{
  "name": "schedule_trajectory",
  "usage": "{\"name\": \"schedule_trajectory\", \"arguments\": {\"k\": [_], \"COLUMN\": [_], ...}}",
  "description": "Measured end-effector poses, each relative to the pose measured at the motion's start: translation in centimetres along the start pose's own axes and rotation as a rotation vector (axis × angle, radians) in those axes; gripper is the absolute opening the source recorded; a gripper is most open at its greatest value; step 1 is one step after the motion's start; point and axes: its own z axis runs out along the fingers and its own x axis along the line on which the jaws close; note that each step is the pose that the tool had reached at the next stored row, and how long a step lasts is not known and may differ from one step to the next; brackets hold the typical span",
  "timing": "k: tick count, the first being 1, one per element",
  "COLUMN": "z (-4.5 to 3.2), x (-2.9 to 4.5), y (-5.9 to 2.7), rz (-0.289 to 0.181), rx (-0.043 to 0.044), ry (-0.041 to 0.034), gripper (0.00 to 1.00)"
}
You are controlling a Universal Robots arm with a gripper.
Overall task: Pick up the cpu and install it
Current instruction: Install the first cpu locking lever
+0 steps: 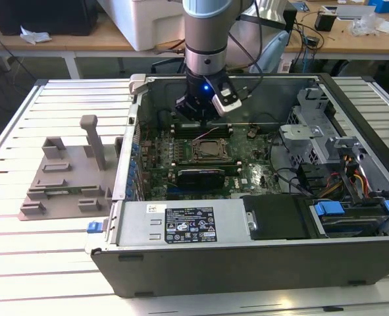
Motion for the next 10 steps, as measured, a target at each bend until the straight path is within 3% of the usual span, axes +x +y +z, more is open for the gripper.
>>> {"name": "schedule_trajectory", "arguments": {"k": [10], "z": [0.90], "x": [-1.33], "y": [0.00], "rz": [0.000], "rx": [0.0016], "ry": [0.0001], "gripper": [0.11]}}
